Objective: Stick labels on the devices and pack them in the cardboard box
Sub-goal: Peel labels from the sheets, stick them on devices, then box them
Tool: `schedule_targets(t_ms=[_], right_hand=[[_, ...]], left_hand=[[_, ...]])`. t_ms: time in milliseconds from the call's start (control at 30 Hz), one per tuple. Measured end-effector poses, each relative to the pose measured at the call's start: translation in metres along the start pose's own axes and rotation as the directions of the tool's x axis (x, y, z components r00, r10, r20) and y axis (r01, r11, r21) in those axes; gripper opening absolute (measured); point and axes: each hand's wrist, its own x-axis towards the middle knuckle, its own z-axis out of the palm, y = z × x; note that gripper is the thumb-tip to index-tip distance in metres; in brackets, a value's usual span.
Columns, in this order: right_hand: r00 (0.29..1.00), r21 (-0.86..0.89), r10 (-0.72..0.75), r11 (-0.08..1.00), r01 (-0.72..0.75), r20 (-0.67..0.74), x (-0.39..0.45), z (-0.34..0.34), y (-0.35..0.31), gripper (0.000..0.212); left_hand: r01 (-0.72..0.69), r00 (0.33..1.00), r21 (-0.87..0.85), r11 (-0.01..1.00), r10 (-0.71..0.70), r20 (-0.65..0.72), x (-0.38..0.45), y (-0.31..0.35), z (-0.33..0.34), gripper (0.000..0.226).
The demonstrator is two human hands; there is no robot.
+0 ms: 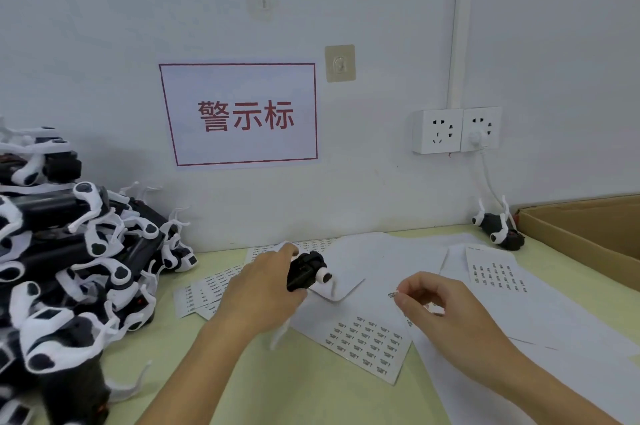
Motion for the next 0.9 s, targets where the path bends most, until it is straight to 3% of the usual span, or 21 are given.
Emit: schedule_targets(t_ms=[100,267,400,533,900], right_hand=[[0.996,-0.016,-0.077,0.997,0.078,0.044,0.011,0.003,-0.016,0.012],[0.971,-0.074,-0.219,0.971,0.226,0.093,0.041,0.008,-0.049,0.016],[0.948,-0.199,-0.296,0.928,0.315,0.118,0.060,0.011,-0.068,0.016],[0.931,-0.302,-0.337,0.881,0.365,0.141,0.069,0.016,-0.070,0.015],[0.890,-0.433,-0.422,0.779,0.453,0.172,0.065,0.023,-0.065,0.023]], left_hand=[[0.044,0.997,-0.442,0.896,-0.012,0.074,-0.002,0.002,-0.009,0.047],[0.163,0.981,-0.789,0.592,-0.012,0.193,-0.001,0.012,-0.012,0.042],[0.134,0.983,-0.858,0.497,0.045,0.180,-0.001,0.013,-0.012,0.059],[0.111,0.981,-0.912,0.394,0.103,0.164,0.001,0.013,-0.011,0.057],[0.038,0.977,-0.919,0.393,0.179,0.117,-0.001,0.017,-0.008,0.062]])
